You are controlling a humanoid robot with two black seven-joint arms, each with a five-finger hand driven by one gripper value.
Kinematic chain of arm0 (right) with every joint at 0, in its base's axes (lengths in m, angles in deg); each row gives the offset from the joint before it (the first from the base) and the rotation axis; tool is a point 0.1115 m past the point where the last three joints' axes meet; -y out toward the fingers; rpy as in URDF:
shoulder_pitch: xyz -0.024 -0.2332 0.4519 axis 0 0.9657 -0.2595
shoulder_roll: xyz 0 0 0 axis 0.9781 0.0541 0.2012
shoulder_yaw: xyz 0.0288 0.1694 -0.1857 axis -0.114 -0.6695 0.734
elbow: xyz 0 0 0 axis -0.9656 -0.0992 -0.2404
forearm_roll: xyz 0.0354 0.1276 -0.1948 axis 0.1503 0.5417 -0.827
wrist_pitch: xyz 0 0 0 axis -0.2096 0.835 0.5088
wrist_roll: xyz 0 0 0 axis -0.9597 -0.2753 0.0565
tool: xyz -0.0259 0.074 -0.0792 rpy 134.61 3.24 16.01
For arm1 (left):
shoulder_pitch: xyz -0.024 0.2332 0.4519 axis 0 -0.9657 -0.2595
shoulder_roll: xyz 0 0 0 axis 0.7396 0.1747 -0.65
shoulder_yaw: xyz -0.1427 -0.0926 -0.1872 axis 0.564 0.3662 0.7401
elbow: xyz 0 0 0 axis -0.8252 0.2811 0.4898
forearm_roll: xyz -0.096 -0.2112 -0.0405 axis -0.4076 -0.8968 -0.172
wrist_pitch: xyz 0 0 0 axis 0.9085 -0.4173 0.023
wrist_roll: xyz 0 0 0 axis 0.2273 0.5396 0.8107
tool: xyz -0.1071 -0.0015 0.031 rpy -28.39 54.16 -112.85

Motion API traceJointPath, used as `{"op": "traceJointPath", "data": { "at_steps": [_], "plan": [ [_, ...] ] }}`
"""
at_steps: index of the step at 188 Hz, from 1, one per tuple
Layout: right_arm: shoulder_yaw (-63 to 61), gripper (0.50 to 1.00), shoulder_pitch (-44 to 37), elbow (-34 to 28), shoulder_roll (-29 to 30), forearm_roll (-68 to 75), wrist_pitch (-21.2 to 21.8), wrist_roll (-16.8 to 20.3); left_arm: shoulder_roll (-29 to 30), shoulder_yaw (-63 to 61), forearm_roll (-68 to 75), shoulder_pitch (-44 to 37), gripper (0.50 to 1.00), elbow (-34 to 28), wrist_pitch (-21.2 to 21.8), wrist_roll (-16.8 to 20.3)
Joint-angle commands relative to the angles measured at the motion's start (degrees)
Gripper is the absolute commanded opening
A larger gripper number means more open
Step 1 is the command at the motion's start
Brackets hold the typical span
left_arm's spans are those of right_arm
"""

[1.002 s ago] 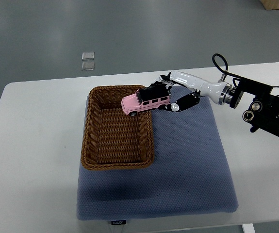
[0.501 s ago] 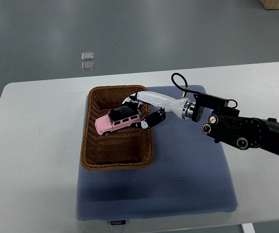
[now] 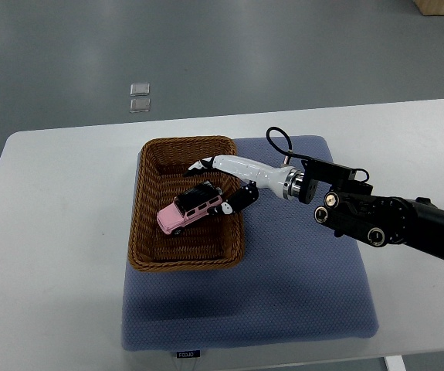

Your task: Place pink car in brown basket

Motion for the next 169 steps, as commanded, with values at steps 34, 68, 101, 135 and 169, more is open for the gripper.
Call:
{"op": "traceJointPath", "data": {
  "at_steps": [34,68,101,135,169],
  "plan": [
    [-1.7,0.893,-0.6,-0.1,-0.7,1.3,-0.1,0.0,0.0,0.0,0.0,0.1,1.0,0.0,0.0,0.0],
    [-12.1,0.893,1.0,-0.1,-2.2,4.7,0.5,0.0,0.0,0.0,0.0,0.1,1.0,0.0,0.0,0.0],
    [-23.0,0.895,6.9,-0.1,-1.6,16.5,0.5,-0.3,0.0,0.0,0.0,0.1,1.0,0.0,0.0,0.0],
    [-37.1,0.895,13.7,-0.1,0.2,43.4,1.5,-2.0,0.0,0.0,0.0,0.1,1.0,0.0,0.0,0.0],
    [-39.2,0.913,15.1,3.2,0.8,60.6,8.2,-2.0,0.0,0.0,0.0,0.1,1.0,0.0,0.0,0.0]
  ]
}}
